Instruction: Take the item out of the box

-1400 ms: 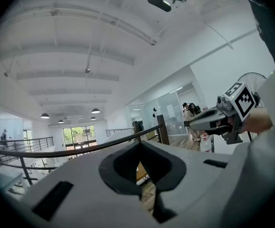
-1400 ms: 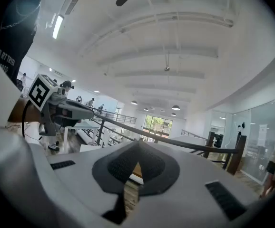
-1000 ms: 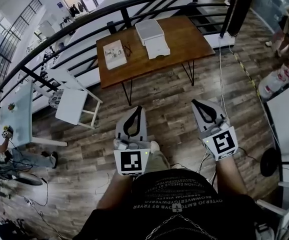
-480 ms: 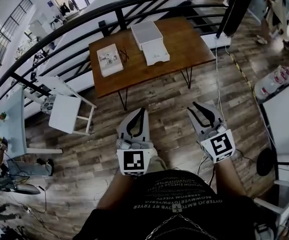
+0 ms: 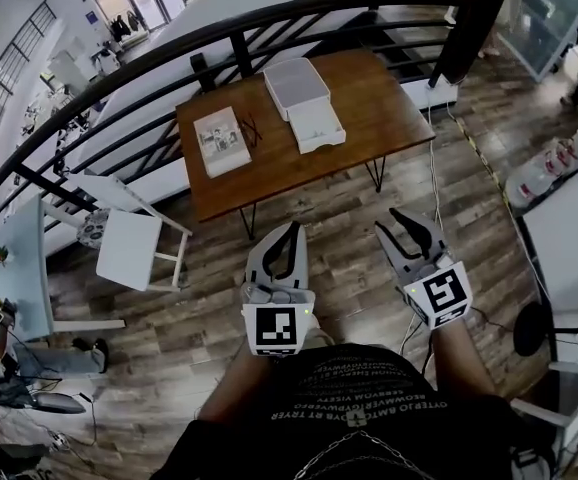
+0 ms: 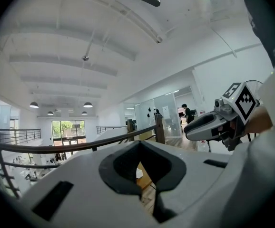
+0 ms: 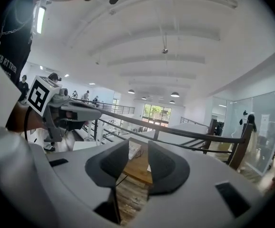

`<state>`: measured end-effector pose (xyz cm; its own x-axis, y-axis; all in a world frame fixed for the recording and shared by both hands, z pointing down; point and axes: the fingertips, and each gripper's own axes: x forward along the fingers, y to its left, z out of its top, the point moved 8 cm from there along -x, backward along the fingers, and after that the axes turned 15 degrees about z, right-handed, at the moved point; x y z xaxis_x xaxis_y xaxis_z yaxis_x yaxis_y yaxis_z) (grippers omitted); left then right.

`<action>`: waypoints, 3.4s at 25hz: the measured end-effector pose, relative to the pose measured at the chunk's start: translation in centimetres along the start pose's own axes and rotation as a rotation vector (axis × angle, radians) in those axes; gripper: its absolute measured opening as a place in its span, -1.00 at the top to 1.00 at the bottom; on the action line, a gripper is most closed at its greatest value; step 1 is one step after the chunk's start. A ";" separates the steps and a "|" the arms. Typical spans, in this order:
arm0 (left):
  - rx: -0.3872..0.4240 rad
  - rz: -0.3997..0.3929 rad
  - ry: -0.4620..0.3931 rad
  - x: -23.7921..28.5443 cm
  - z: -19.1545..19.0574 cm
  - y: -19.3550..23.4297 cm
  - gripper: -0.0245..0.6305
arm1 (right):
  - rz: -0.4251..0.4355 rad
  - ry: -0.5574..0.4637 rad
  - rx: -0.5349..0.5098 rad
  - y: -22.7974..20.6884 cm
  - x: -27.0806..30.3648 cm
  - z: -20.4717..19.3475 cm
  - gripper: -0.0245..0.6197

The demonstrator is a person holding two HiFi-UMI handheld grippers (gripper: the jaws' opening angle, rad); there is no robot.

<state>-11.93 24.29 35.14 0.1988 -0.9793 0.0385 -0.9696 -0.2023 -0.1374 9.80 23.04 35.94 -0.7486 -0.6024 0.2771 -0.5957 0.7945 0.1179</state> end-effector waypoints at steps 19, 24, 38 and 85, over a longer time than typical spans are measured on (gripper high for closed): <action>-0.020 -0.036 0.006 3.7 -1.3 4.4 0.91 | -0.001 -0.010 0.002 0.0 5.2 2.9 0.51; -0.011 -0.020 0.014 5.1 -1.6 4.9 0.91 | 0.032 -0.002 0.016 -1.0 6.9 2.6 0.51; 0.015 0.032 0.061 11.5 -2.9 5.1 0.91 | 0.113 0.019 0.040 -7.4 12.3 1.5 0.51; 0.060 0.206 0.109 30.4 0.2 -1.9 0.91 | 0.305 -0.024 0.072 -31.6 18.0 -2.7 0.52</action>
<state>-3.96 -5.13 36.39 -0.0224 -0.9937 0.1102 -0.9774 -0.0014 -0.2115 15.94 -12.64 39.79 -0.9021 -0.3391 0.2670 -0.3607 0.9320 -0.0350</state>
